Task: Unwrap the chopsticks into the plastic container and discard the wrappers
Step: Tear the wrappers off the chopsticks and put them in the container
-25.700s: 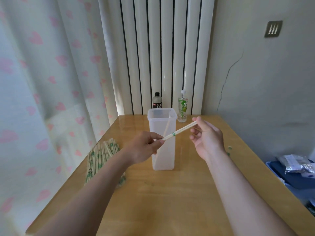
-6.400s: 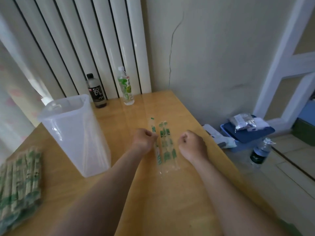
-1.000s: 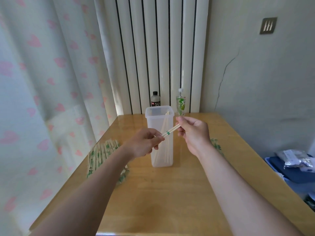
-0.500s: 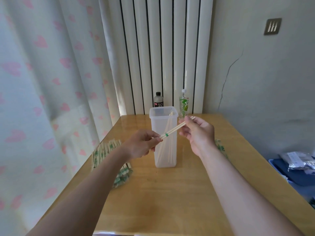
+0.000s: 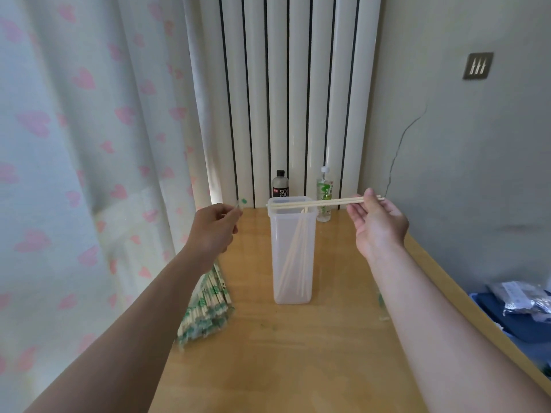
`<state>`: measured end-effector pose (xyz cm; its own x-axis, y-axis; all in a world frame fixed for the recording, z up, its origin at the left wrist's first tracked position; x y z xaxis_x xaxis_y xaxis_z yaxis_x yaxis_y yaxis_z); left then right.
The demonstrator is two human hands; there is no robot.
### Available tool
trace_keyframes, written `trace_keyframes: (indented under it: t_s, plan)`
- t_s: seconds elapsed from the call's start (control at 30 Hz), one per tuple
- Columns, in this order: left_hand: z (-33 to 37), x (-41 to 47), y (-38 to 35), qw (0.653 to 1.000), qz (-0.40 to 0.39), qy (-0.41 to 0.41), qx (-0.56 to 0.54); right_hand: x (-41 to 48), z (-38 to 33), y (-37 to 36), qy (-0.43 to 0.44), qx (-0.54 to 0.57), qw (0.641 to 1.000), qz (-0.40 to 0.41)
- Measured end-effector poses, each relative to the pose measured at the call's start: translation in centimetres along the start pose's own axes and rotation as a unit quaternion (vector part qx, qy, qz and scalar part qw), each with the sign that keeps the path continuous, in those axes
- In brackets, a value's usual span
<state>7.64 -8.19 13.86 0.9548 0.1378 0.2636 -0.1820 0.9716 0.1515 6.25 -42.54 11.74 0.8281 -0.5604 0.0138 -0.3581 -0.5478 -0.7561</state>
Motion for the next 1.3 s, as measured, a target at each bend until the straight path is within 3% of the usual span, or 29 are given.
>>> trace_keyframes:
  t_s: [0.13,0.3,0.4,0.53,0.67,0.77,0.97,1.07,1.17,1.3]
  plan:
    - [0.3,-0.1,-1.0,1.000,-0.021,-0.008,0.003,0.3,-1.7,-1.8,0.041,-0.009,0.999,0.004]
    - [0.3,-0.4,-1.7,0.999,-0.032,-0.019,0.010,-0.4,-4.1,-5.5,0.170,-0.181,0.968,-0.038]
    - [0.2,-1.0,-2.2,0.999,-0.045,-0.022,0.014,-0.7,-2.5,-7.9,0.207,-0.323,0.918,-0.099]
    - [-0.2,-1.5,-2.4,0.997,-0.064,-0.013,0.036,-1.9,0.9,-10.0,0.266,-0.508,0.799,-0.178]
    - [-0.6,-2.0,-2.5,0.996,-0.081,-0.001,0.036,-2.4,3.4,-10.9,0.244,-0.553,0.763,-0.228]
    - [-0.5,-2.5,-3.0,0.995,-0.093,-0.003,0.027,-2.2,3.4,-10.7,0.245,-0.541,0.773,-0.225]
    - [-0.6,-3.3,-6.6,0.989,-0.145,-0.003,-0.014,-2.5,-0.1,-7.1,0.305,-0.475,0.813,-0.144]
    - [-0.2,-3.9,-9.5,0.985,-0.171,-0.005,-0.024,-3.1,0.5,-6.1,0.237,-0.460,0.825,-0.225]
    - [0.2,-4.5,-12.8,0.979,-0.200,-0.006,-0.035,-3.4,1.9,-5.3,0.133,-0.478,0.809,-0.316]
    - [0.7,-5.4,-17.0,0.972,-0.229,-0.009,-0.043,-1.3,0.7,-2.5,0.085,-0.441,0.848,-0.282]
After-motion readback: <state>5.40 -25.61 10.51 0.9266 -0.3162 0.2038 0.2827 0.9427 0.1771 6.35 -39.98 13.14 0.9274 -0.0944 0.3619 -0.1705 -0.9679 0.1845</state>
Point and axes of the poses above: each hand's wrist, its own x-axis towards the middle knuckle, its own y-axis out of the back of the hand, z = x × y, the point moved 10 cm from there along x, towards the middle knuckle, and after that the axes turned 2 degrees about x, right-handed, at the moved point
